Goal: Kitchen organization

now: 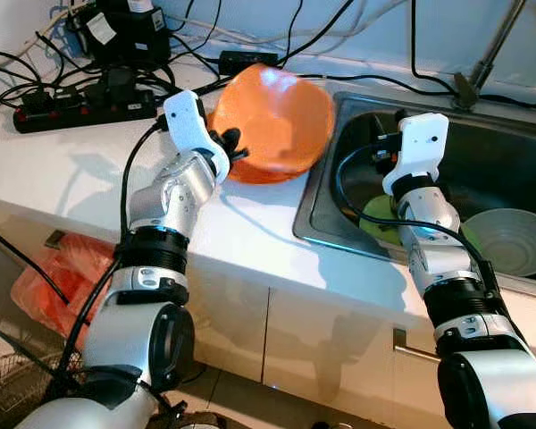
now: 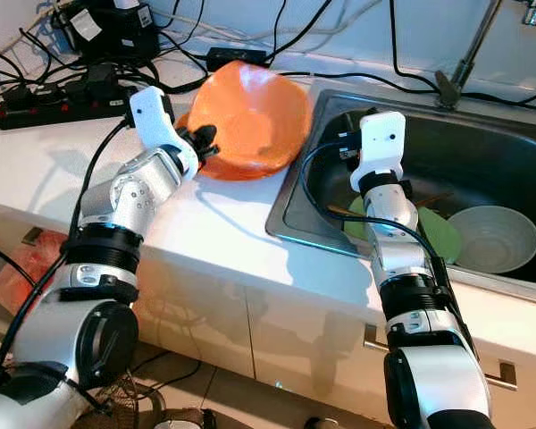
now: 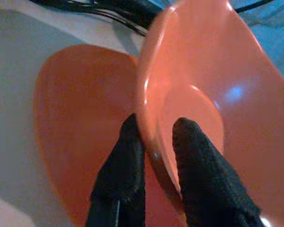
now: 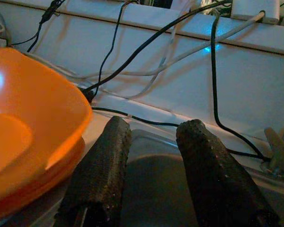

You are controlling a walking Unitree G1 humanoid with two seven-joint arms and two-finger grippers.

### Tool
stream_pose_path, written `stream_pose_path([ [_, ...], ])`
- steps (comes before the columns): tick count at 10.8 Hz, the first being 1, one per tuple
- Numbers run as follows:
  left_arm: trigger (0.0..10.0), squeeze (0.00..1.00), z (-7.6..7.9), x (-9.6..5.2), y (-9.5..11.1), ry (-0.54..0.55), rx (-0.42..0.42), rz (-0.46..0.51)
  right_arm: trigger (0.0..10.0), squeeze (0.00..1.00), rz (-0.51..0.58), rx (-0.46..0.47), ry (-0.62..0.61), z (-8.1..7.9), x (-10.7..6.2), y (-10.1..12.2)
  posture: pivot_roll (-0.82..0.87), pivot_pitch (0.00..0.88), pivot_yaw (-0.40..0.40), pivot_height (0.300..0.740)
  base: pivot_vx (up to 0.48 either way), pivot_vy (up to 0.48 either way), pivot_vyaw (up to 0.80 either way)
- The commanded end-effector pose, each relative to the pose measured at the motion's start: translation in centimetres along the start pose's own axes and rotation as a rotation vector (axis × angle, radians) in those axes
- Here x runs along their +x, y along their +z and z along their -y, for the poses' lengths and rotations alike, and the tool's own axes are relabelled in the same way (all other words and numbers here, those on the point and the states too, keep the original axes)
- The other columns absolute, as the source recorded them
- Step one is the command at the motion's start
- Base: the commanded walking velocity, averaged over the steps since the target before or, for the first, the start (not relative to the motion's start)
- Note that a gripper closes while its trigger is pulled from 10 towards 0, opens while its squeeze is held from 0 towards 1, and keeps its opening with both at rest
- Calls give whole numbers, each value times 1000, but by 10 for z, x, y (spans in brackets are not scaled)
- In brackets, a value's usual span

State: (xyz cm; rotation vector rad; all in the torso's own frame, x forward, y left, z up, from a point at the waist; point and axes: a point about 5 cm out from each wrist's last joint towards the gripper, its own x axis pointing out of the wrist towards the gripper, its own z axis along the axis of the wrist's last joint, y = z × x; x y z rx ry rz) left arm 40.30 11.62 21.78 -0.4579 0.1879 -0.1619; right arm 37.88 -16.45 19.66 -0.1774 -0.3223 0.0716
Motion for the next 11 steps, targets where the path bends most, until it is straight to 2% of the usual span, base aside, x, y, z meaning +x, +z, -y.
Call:
stream_pose_path([
  [1,0,0,-1,-1,0,-3,-21,17,10000,0,-3,-11,-5,3,0,1,82,69,7,740,0,0,0],
  [8,0,0,-2,-13,28,-5,-115,300,10000,0,-7,-9,-14,5,-1,0,83,66,0,740,0,0,0],
  [11,0,0,5,-22,40,-58,-133,443,10000,0,-6,-1,-15,5,0,0,81,65,-1,740,0,0,0],
])
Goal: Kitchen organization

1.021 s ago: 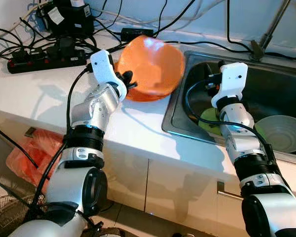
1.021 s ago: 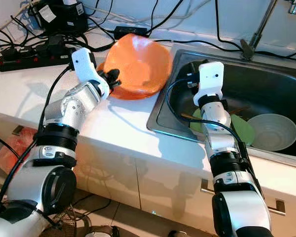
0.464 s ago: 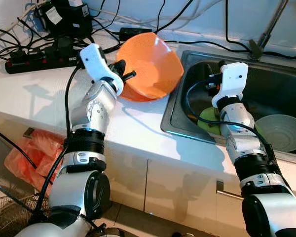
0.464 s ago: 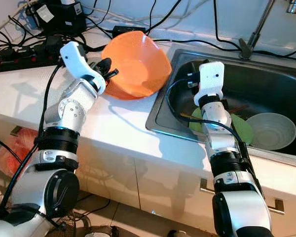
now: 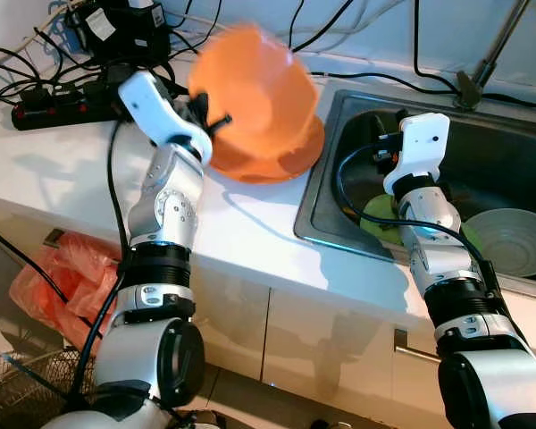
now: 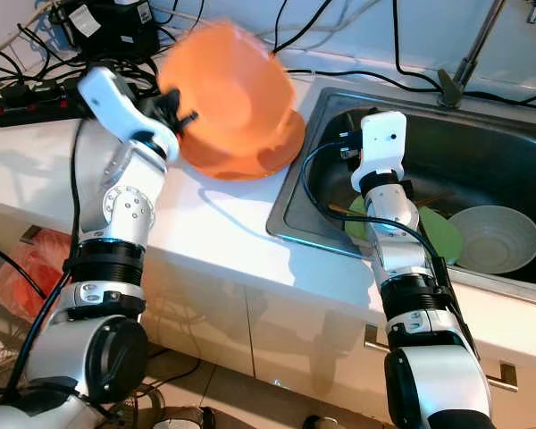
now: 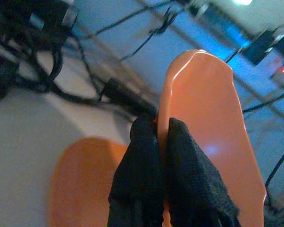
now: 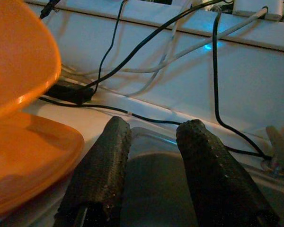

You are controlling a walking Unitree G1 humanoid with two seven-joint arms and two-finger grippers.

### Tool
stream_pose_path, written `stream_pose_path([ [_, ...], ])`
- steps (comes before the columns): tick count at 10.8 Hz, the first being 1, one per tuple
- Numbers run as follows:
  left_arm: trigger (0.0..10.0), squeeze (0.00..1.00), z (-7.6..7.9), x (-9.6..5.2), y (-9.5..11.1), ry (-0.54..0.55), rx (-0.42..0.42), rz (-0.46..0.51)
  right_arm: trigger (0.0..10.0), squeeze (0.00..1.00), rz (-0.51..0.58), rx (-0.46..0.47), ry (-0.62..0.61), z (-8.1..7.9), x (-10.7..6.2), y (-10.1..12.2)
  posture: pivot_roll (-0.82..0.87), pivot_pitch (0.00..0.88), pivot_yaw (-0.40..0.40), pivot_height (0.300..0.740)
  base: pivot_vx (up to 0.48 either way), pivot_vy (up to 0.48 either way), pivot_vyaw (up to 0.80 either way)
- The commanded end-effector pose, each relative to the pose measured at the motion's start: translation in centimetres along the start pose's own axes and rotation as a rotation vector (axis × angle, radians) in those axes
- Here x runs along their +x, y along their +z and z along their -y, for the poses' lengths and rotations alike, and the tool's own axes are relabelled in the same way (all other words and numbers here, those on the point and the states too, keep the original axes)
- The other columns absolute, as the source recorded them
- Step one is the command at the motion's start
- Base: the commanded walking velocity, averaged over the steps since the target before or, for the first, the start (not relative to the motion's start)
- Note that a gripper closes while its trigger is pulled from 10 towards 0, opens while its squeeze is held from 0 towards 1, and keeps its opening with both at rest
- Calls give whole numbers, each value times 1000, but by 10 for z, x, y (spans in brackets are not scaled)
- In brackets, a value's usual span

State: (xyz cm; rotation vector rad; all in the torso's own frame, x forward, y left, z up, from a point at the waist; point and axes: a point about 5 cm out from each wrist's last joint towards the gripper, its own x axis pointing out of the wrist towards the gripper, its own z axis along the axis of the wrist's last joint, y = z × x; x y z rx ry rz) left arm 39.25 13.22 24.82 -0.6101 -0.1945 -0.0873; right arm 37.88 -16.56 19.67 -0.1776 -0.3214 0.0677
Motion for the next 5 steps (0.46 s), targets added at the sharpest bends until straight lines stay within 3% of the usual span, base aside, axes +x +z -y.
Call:
stream_pose_path([
  [1,0,0,7,-1,9,-40,-21,61,10000,0,-4,8,-13,4,0,1,81,64,-2,740,0,0,0],
  [3,0,0,14,-4,6,-88,2,80,10000,0,-3,60,-18,3,1,2,77,60,-2,740,0,0,0],
  [4,4157,0,18,-5,5,-117,26,80,10000,0,-4,94,-23,3,2,3,77,60,-2,740,0,0,0],
  [5,10000,0,25,-8,1,-161,69,83,10000,0,-6,176,-26,3,3,4,75,58,-2,740,0,0,0],
])
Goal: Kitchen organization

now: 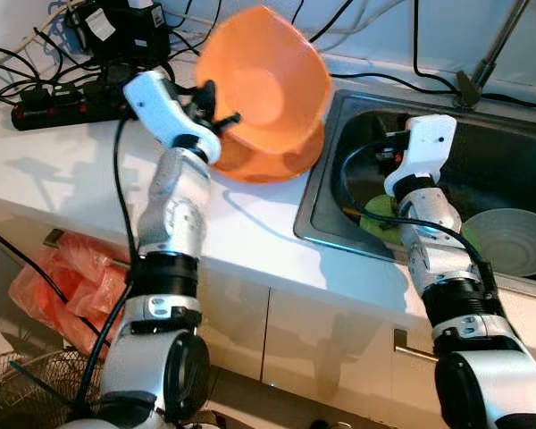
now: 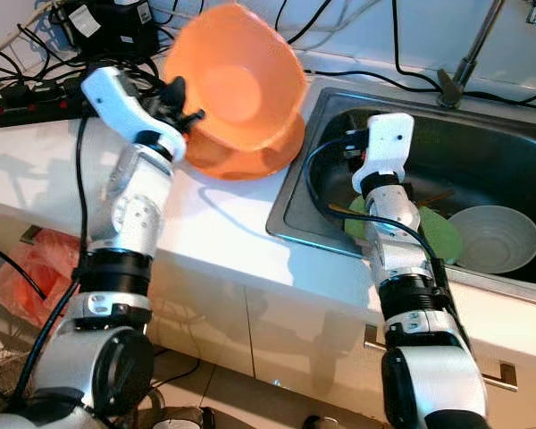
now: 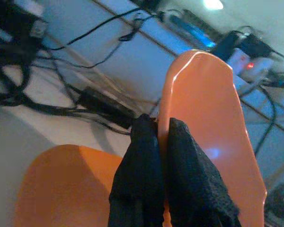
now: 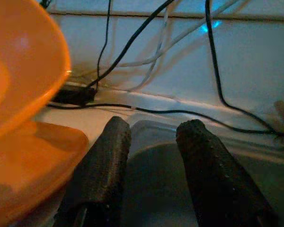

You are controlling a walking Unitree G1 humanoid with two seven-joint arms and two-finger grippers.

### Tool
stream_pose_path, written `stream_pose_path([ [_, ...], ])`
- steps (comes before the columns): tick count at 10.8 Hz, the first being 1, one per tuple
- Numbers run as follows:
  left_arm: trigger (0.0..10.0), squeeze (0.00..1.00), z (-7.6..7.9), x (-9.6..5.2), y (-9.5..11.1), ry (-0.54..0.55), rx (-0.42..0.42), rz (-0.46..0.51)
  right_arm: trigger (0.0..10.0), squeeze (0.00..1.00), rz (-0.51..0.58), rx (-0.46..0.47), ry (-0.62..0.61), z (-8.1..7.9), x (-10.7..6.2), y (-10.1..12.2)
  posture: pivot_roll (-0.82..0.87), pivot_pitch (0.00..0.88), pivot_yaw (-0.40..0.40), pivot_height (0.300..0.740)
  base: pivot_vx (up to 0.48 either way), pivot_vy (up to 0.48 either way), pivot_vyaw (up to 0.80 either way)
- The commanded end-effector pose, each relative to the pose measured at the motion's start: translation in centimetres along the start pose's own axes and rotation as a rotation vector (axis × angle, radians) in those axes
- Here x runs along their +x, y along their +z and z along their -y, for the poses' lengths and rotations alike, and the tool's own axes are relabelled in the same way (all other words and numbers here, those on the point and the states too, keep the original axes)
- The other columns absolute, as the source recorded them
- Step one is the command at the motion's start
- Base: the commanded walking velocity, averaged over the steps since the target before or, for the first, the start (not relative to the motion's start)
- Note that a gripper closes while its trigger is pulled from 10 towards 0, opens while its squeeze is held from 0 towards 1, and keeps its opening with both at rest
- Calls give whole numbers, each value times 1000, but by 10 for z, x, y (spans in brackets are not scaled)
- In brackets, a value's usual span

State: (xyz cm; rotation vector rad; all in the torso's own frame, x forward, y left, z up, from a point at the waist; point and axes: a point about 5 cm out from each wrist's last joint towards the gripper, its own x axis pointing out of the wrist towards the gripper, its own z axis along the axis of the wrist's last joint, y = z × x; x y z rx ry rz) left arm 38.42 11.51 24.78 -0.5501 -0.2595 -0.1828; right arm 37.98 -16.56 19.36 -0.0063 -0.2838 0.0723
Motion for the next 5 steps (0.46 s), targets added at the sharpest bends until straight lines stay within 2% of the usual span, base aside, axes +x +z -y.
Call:
stream_pose_path([
  [1,10000,0,12,0,10,-60,25,59,10000,0,25,59,-8,2,4,9,71,55,-1,740,0,0,0],
  [3,10000,0,17,-1,12,-83,36,85,10000,0,-33,310,39,-3,5,5,72,52,0,740,0,0,0],
  [5,10000,0,18,-1,12,-93,41,88,10000,0,-24,425,72,-6,5,9,72,52,0,740,0,0,0],
])
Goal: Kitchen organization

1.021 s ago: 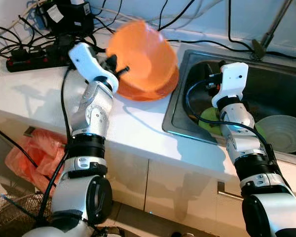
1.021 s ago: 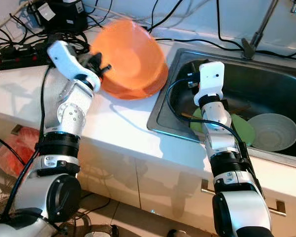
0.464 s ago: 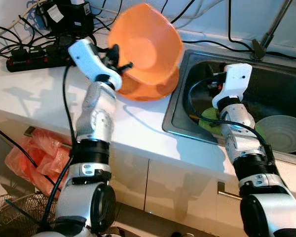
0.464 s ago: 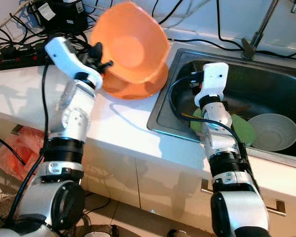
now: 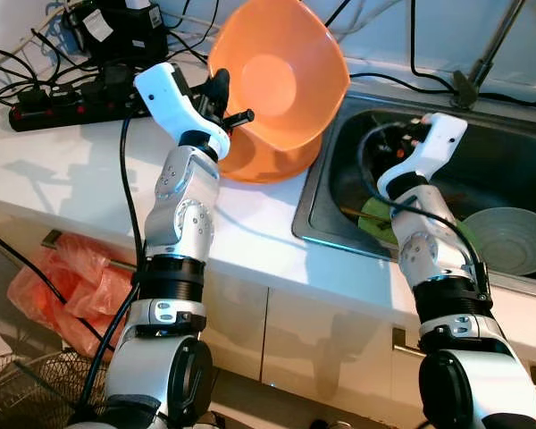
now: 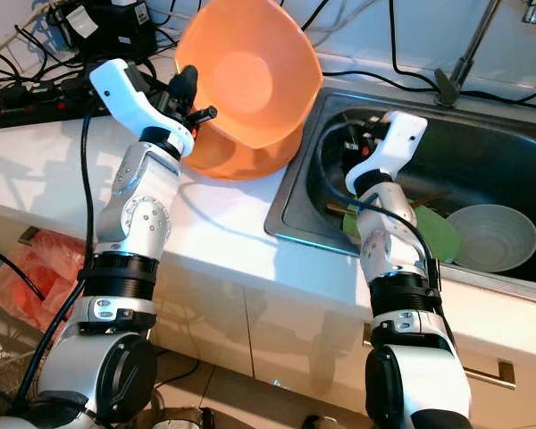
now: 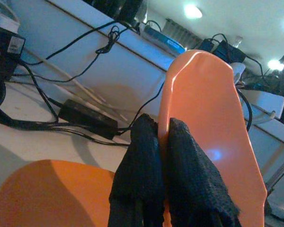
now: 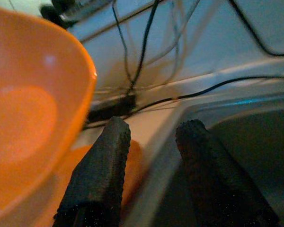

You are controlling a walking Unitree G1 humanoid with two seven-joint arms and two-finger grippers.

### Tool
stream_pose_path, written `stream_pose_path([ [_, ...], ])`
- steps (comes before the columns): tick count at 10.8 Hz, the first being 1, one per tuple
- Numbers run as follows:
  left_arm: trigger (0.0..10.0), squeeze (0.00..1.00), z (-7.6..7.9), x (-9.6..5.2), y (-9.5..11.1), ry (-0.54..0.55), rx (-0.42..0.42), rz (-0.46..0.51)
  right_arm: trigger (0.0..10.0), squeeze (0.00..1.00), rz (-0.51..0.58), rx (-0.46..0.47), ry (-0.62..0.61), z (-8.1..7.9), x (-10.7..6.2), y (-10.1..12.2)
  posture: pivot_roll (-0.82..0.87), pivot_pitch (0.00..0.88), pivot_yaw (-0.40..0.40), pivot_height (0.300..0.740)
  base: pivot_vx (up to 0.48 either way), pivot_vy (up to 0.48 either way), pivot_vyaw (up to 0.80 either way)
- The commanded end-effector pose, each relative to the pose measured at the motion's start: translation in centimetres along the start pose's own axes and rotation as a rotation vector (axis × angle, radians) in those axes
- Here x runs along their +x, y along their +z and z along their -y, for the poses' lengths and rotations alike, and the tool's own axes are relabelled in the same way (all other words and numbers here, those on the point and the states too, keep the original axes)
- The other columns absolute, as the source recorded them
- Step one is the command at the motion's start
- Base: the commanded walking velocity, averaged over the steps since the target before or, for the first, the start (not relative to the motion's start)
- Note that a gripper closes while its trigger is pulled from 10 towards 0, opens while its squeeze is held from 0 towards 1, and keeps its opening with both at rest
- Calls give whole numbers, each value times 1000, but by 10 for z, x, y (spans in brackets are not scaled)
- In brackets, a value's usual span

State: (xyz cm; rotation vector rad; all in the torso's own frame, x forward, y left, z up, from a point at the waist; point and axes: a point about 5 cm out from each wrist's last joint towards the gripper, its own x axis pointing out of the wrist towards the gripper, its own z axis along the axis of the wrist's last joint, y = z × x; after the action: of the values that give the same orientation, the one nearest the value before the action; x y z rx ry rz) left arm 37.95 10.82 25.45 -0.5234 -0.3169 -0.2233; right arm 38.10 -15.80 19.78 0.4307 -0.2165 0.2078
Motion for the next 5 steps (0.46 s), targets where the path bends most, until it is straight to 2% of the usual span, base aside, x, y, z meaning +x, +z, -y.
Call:
stream_pose_path([
  [1,10000,0,11,1,9,-54,33,46,10000,0,16,69,26,-3,2,8,70,59,1,740,0,0,0],
  [2,10000,0,11,2,10,-57,33,48,10000,0,16,91,47,-5,2,9,70,59,1,740,0,0,0],
  [4,10000,0,14,2,8,-74,46,42,10000,0,15,203,150,-17,0,13,72,63,0,740,0,0,0],
  [5,10000,0,16,1,8,-86,48,38,10000,0,3,203,179,-20,0,13,72,64,0,740,0,0,0],
])
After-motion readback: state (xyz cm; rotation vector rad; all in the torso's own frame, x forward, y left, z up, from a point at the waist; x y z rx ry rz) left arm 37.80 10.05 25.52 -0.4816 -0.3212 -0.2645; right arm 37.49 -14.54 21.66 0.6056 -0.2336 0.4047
